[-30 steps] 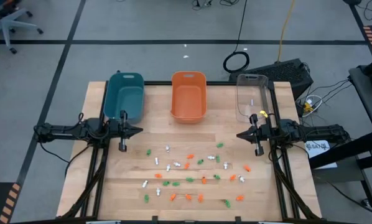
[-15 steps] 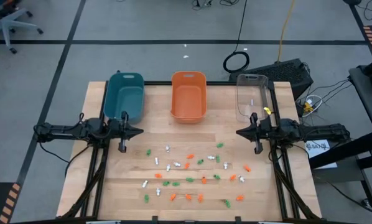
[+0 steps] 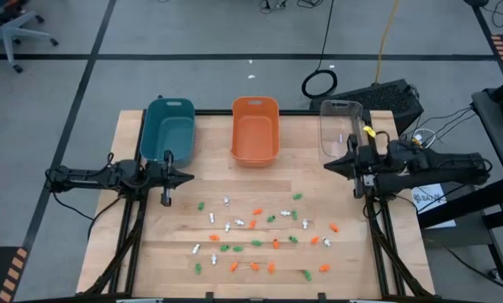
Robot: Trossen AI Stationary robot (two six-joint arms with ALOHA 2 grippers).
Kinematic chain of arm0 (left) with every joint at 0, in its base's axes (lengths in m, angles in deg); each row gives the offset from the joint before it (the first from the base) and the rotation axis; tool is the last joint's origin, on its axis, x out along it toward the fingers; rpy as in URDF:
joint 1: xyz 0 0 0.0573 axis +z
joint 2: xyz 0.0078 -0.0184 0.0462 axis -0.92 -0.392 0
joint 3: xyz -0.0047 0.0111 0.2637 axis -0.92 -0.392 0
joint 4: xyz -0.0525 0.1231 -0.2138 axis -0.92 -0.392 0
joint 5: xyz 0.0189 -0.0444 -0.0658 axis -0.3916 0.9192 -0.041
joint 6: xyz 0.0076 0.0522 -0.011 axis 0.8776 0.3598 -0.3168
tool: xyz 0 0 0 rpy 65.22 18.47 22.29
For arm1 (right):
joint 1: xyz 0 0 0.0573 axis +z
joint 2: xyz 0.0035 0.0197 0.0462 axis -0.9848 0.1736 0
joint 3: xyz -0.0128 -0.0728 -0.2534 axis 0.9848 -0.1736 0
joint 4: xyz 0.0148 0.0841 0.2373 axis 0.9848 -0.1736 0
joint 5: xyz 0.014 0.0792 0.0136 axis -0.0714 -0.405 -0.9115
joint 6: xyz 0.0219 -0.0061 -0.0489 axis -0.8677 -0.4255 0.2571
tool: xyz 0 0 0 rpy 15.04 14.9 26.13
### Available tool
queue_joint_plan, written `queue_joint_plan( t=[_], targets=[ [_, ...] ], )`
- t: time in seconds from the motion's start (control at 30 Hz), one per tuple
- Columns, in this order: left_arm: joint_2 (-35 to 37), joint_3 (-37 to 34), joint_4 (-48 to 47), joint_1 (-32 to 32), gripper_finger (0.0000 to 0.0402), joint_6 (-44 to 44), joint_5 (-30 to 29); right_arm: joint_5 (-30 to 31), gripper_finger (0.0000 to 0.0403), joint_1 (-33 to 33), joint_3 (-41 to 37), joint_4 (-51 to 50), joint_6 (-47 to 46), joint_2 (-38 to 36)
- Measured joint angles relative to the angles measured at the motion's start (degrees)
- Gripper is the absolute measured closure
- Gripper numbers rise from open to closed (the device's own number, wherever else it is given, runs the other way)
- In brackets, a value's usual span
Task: Sort Halloween decoration
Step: Put the green skeleton toy into the transparent bin
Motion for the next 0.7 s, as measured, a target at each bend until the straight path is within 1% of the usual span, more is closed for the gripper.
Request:
queue_joint_plan(
  t=[0.27, 0.47, 0.57, 0.7],
  targets=[
    [0.0, 0.0, 0.0, 0.0, 0.0402, 0.0, -0.1, 0.0, 0.0403, 0.0, 22.4, -11.8, 0.2, 13.2],
    [0.0, 0.0, 0.0, 0.0, 0.0402, -0.4, 0.0, 0.0, 0.0403, 0.0, 39.1, -22.1, 4.0, 22.8],
    [0.0, 0.0, 1.4, 0.0, 0.0402, -0.4, 0.1, 0.0, 0.0403, 0.0, 44.7, -24.4, 4.1, 26.9],
    [0.0, 0.0, 3.6, 0.0, 0.0402, -0.4, 0.1, 0.0, 0.0403, 0.0, 48.2, -24.7, 3.4, 31.1]
  ],
)
